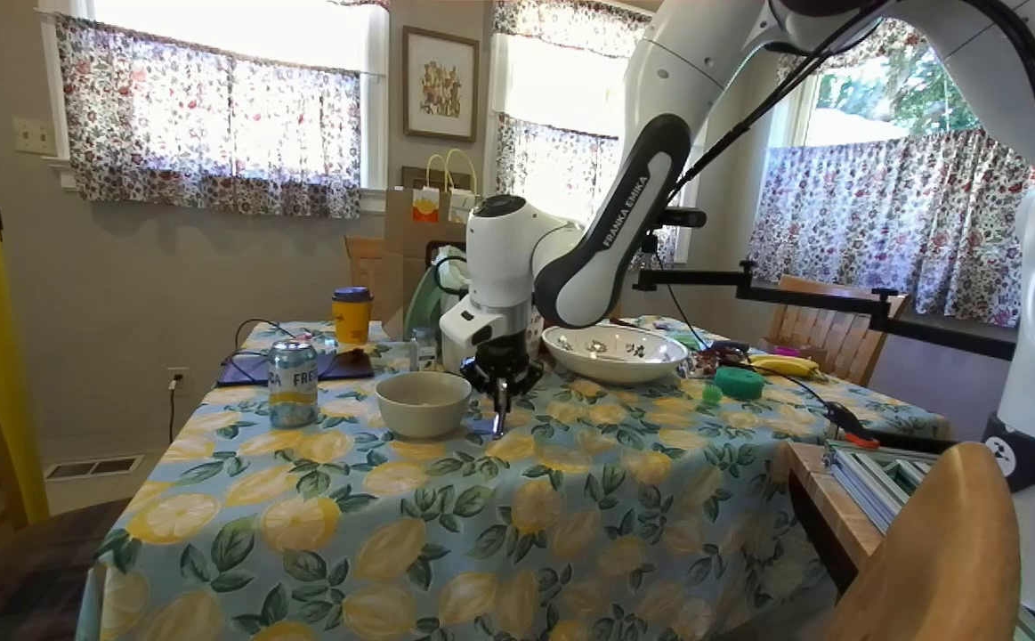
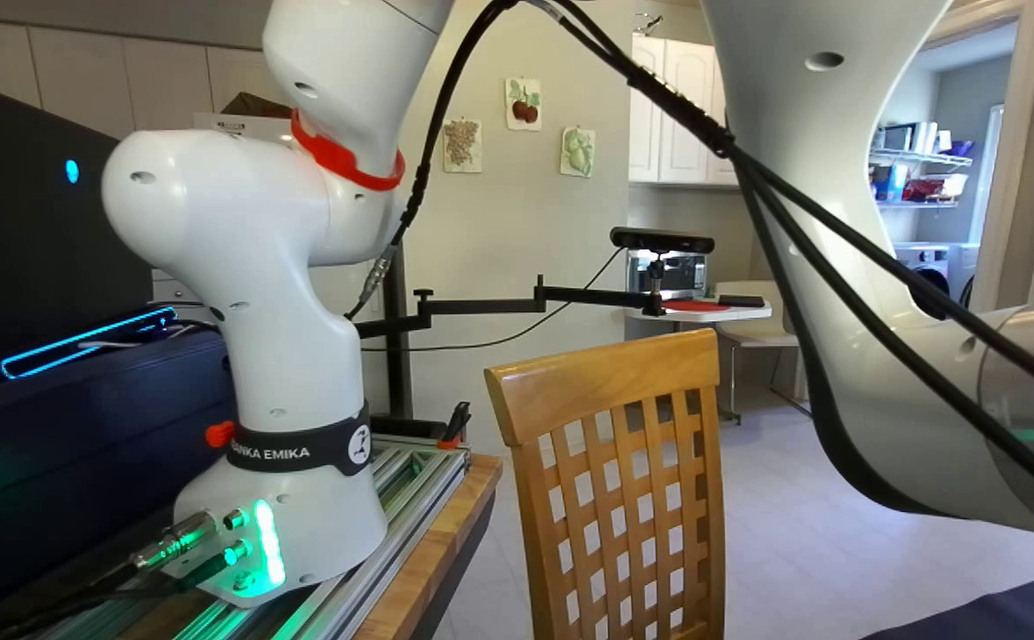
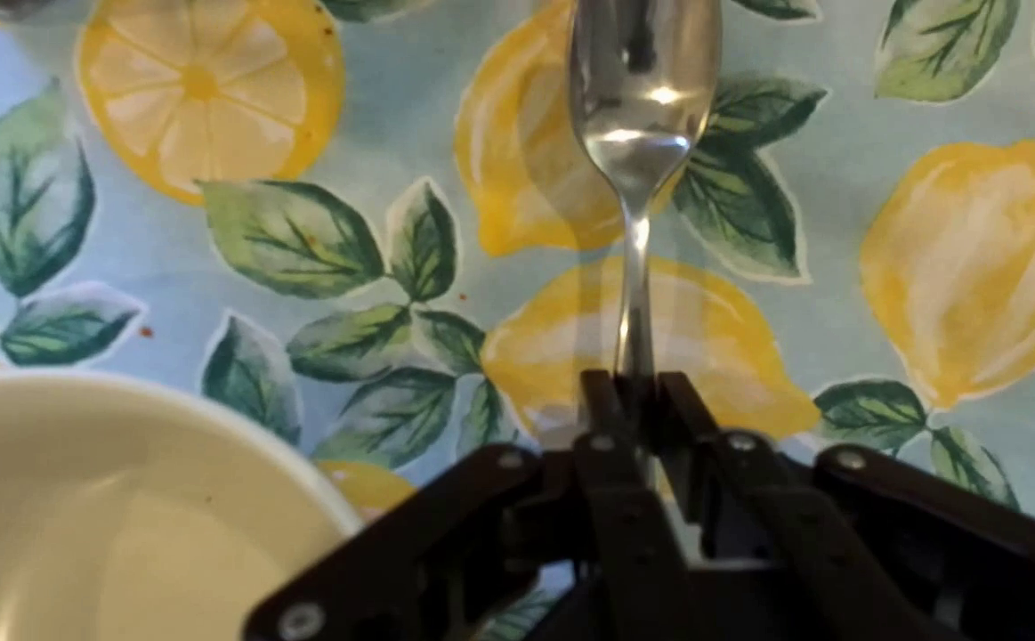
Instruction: Rotate the spoon 90 degrees counterclockwise
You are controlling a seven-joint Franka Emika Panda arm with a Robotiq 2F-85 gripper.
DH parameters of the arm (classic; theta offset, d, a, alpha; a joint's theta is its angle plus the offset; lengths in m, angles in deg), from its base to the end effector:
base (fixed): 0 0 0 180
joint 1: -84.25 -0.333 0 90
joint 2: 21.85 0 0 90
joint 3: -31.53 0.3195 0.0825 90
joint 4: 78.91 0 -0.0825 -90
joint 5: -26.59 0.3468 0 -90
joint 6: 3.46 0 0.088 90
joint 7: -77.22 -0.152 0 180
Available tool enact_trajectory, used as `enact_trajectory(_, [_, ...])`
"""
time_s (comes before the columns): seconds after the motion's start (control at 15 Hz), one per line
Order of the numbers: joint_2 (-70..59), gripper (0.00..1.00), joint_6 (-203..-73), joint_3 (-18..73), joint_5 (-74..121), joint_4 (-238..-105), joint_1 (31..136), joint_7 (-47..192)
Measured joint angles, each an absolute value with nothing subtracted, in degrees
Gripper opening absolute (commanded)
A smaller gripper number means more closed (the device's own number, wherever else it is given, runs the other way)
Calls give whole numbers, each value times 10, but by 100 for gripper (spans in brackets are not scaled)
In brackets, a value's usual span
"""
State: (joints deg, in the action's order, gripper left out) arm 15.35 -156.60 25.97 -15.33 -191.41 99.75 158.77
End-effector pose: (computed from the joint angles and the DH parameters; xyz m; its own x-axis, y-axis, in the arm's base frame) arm 0.5626 -0.2095 0.1334 -0.1515 0.9082 -0.3902 0.9880 0.1514 -0.0312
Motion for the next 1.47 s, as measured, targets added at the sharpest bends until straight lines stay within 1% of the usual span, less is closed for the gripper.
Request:
enact_trajectory(0.33, [150, 4, -1584, 270, -154, -1926, 1014, 1685])
enact_trajectory(0.93, [140, 4, -1591, 316, -120, -1947, 1056, 1865])
enact_trajectory(1.47, [130, 4, -1591, 321, -60, -1963, 1060, 1971])
